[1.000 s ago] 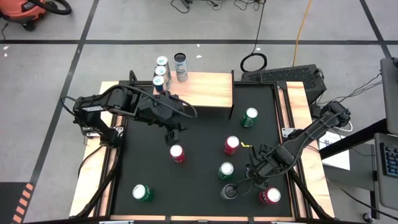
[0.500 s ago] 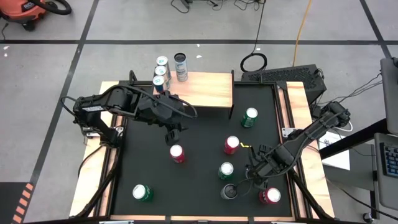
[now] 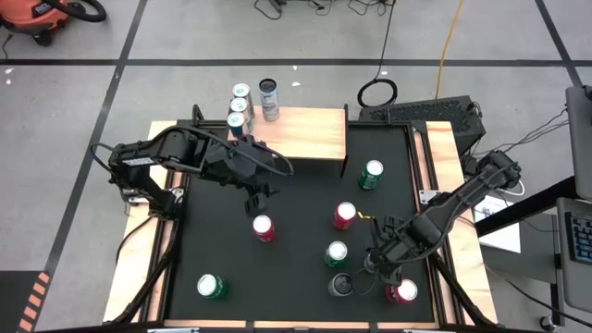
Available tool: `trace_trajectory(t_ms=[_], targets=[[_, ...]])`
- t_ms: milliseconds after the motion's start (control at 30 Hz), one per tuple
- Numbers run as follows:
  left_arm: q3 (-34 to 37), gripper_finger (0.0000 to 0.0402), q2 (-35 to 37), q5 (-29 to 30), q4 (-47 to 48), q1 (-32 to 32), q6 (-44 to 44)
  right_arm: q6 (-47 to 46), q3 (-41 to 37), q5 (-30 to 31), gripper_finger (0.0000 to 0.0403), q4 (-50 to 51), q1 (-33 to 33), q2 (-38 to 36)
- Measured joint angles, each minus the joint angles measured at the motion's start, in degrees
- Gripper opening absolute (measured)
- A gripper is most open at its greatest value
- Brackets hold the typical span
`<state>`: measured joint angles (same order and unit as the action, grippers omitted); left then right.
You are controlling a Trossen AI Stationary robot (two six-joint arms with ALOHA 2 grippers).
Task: Place canned beverage on shelf
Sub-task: Put the top white-blue soda can on the shelf
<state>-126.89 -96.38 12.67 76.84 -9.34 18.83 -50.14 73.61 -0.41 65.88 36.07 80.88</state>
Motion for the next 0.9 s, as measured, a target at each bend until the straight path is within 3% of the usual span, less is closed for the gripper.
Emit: trace_trajectory(t_ms=[467, 600, 900], targets=[[0.0, 0.0254, 0.0, -6.5, -9.9, 0.0, -9.0, 7.6, 9.2, 0.3, 0.0244, 5.4, -2.3, 0.0], [0.0, 0.0254, 0.0, -6.5, -11.2, 0.0, -13.3, 9.5, 12.3, 0.3, 0.0244, 7.3, -3.3, -0.1], [0.0, 0.0254, 0.0, -3.7, -11.0, 0.0, -13.6, 13.5, 20.4, 0.3, 0.0244, 13.8, -5.3, -0.1]])
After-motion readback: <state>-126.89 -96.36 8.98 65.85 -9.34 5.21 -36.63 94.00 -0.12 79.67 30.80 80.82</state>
